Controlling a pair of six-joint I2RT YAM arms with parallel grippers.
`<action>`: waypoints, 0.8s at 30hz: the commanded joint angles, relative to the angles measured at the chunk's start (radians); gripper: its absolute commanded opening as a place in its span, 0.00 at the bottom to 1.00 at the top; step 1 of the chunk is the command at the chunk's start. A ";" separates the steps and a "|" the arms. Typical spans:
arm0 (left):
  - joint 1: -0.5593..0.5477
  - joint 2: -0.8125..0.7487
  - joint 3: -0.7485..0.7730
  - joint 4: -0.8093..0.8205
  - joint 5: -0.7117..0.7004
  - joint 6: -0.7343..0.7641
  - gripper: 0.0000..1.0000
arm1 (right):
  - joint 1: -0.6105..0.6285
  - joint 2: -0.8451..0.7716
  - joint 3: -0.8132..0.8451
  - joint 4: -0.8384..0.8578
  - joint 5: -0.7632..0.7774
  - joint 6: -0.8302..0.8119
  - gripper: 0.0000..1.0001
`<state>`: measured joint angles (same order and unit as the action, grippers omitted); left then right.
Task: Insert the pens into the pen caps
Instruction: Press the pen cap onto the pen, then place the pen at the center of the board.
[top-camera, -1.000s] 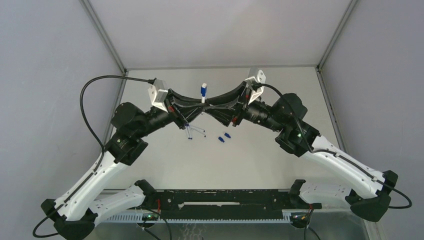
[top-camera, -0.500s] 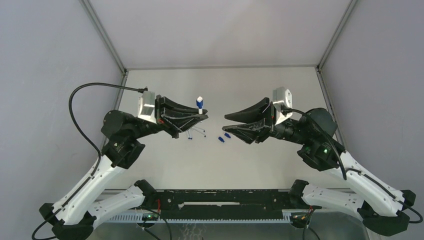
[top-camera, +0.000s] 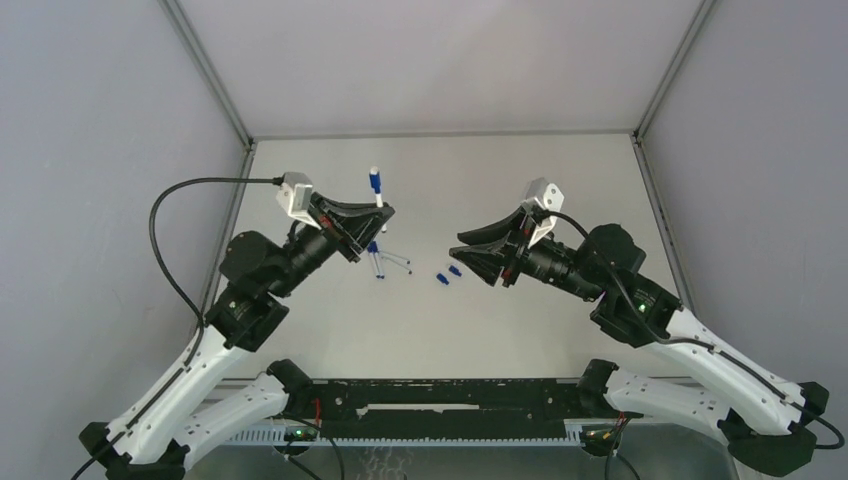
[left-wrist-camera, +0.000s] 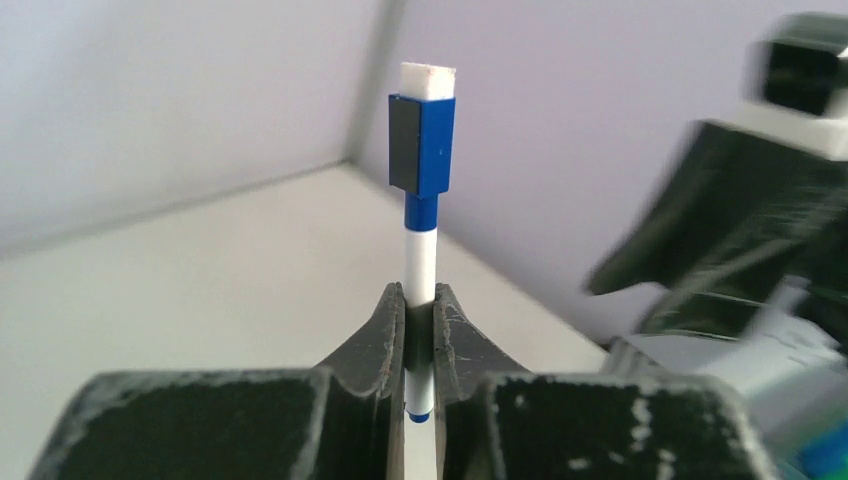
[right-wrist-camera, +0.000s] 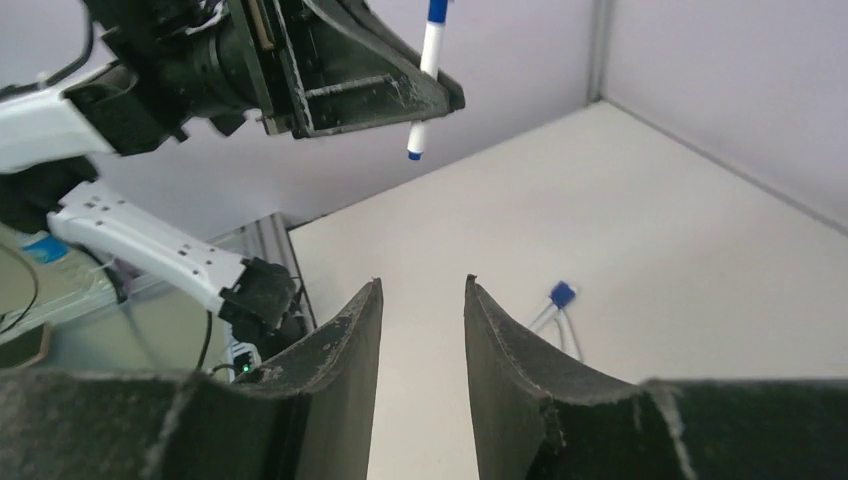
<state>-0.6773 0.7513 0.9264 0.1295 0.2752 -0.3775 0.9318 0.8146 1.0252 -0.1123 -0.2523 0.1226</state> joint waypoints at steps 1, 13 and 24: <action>0.032 -0.024 -0.113 -0.227 -0.423 -0.091 0.00 | -0.003 -0.028 -0.042 -0.063 0.168 0.060 0.43; 0.163 0.213 -0.227 -0.433 -0.599 -0.258 0.00 | -0.010 -0.021 -0.148 -0.031 0.059 0.111 0.43; 0.231 0.516 -0.230 -0.352 -0.605 -0.252 0.00 | -0.010 -0.043 -0.183 -0.078 0.090 0.129 0.43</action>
<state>-0.4519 1.2152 0.6991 -0.3054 -0.3119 -0.6117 0.9241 0.7853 0.8429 -0.1894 -0.1730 0.2302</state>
